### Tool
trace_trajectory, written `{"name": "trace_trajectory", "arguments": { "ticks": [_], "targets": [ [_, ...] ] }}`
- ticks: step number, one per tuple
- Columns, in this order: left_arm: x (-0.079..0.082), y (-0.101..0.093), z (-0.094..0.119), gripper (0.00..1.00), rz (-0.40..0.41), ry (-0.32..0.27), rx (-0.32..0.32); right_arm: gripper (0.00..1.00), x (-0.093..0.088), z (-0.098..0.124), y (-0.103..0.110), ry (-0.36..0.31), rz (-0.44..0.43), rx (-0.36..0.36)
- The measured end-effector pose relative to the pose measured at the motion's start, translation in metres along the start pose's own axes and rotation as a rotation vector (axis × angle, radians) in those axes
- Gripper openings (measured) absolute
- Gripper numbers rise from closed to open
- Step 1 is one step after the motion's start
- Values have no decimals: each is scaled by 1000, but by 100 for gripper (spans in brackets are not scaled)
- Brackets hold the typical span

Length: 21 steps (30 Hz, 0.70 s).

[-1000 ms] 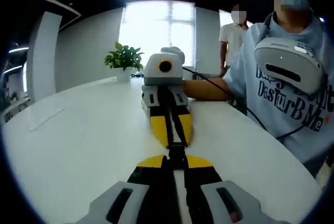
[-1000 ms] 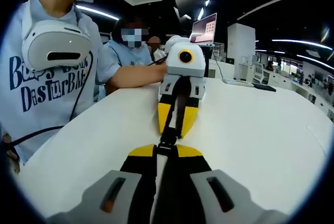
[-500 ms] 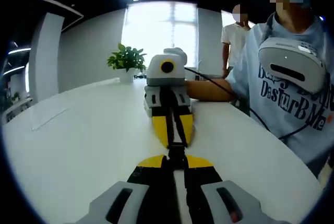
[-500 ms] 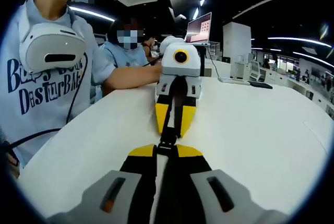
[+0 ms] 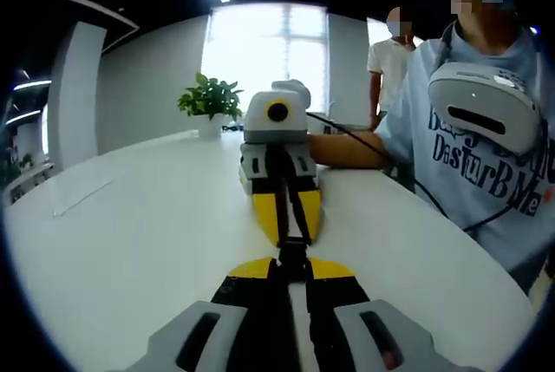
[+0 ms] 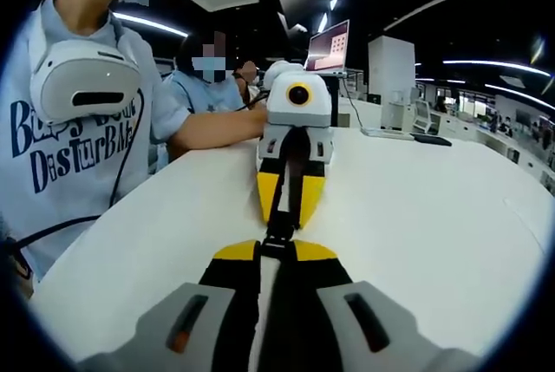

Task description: Snap the two parts of the plastic buckle together until the buckle closes and remains connected.

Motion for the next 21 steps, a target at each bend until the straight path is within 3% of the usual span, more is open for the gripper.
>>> {"name": "trace_trajectory", "arguments": {
  "ticks": [21],
  "targets": [
    [1, 1, -2, 12, -7, -4, 3, 14, 1, -1, 2, -4, 4, -16]
  ]
}}
Point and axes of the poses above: the point that each gripper's makers call its tool centre point, and the gripper's own axes: z roughly backward along the fingers, y roughly to its left, x roughly out of its top, the point moved 6 cm from there along z, roughly backward along the fingers, and after that the axes turned 13 degrees about z, right-handed, at the moved point
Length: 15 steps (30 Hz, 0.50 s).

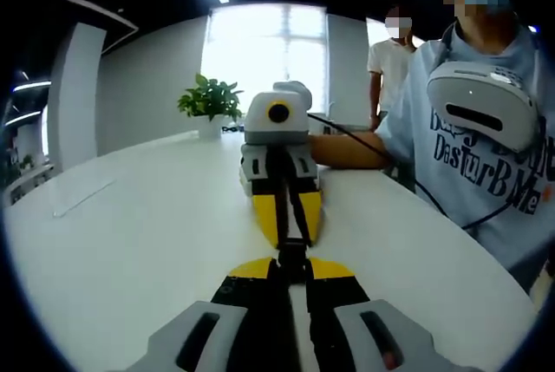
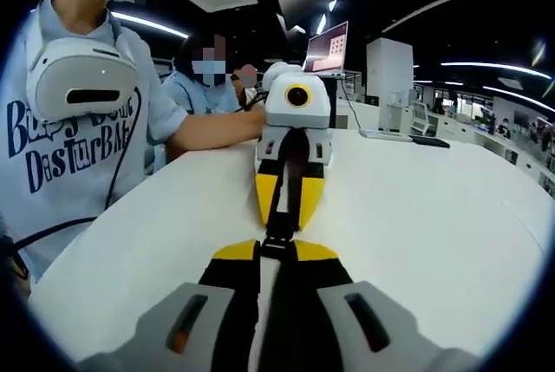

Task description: Snap the two parts of the plastic buckle together until the buckle closes and remains connected.

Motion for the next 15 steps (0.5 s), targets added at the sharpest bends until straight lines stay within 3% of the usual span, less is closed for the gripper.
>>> {"name": "trace_trajectory", "arguments": {
  "ticks": [15],
  "targets": [
    [0, -2, 0, 17, 0, -3, -12, 13, 1, 1, -1, 6, 8, -5]
  ]
}}
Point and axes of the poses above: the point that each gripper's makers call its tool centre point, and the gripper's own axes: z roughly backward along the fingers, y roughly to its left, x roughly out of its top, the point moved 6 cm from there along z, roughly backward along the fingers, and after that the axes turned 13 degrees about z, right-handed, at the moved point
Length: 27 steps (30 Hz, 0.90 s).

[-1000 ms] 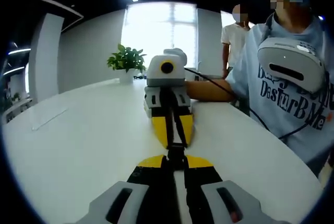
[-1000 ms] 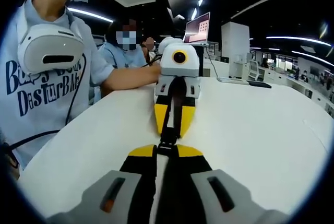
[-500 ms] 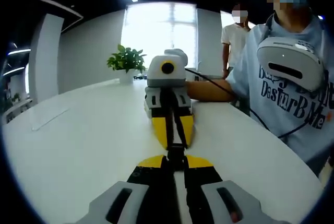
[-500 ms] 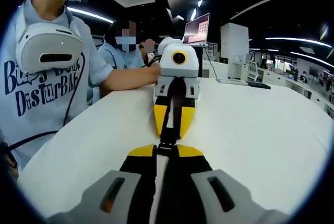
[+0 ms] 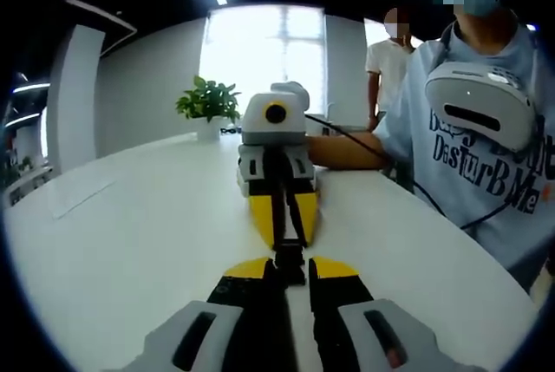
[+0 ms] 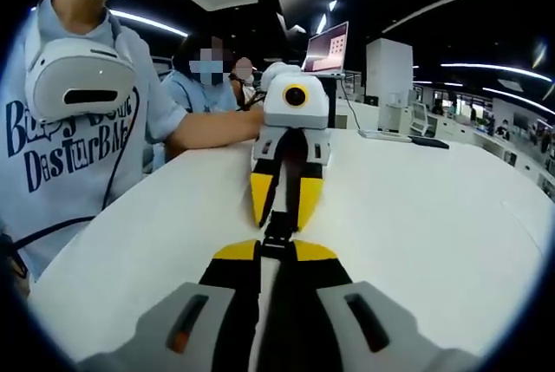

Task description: Snap the two parts of the plastic buckle together until the buckle closes and remains connected.

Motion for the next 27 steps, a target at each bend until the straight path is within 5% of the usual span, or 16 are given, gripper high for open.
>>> {"name": "trace_trajectory", "arguments": {
  "ticks": [5, 27],
  "targets": [
    [-1, 2, 5, 22, -4, 1, 6, 13, 0, 1, -1, 1, -2, 0],
    [-2, 1, 7, 11, -21, 22, 3, 12, 3, 0, 2, 5, 6, 1]
  ]
}}
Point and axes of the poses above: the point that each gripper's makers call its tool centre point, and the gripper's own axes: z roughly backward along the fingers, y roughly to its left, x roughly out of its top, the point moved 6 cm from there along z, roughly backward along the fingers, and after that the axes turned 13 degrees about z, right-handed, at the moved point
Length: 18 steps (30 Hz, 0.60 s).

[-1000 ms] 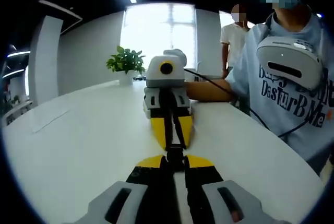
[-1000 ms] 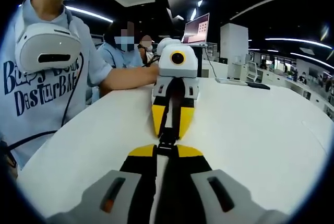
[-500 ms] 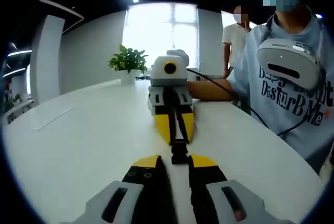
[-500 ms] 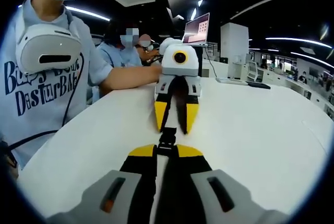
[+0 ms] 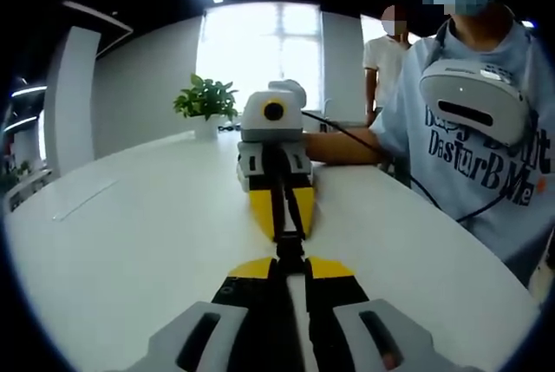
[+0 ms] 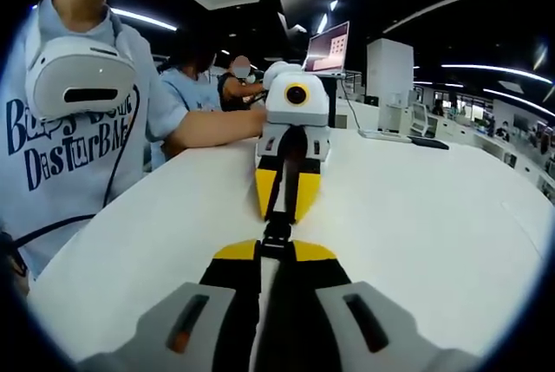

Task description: Snap the two parts of the plastic buckle together until the buckle closes and remains connected.

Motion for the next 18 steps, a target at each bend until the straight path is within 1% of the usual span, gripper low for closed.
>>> {"name": "trace_trajectory", "arguments": {
  "ticks": [5, 18],
  "targets": [
    [0, -1, -1, 11, 6, 9, 1, 12, 0, 0, 1, 1, 9, 4],
    [1, -1, -1, 10, -9, 21, 3, 11, 0, 0, -1, 2, 15, 13]
  ]
}}
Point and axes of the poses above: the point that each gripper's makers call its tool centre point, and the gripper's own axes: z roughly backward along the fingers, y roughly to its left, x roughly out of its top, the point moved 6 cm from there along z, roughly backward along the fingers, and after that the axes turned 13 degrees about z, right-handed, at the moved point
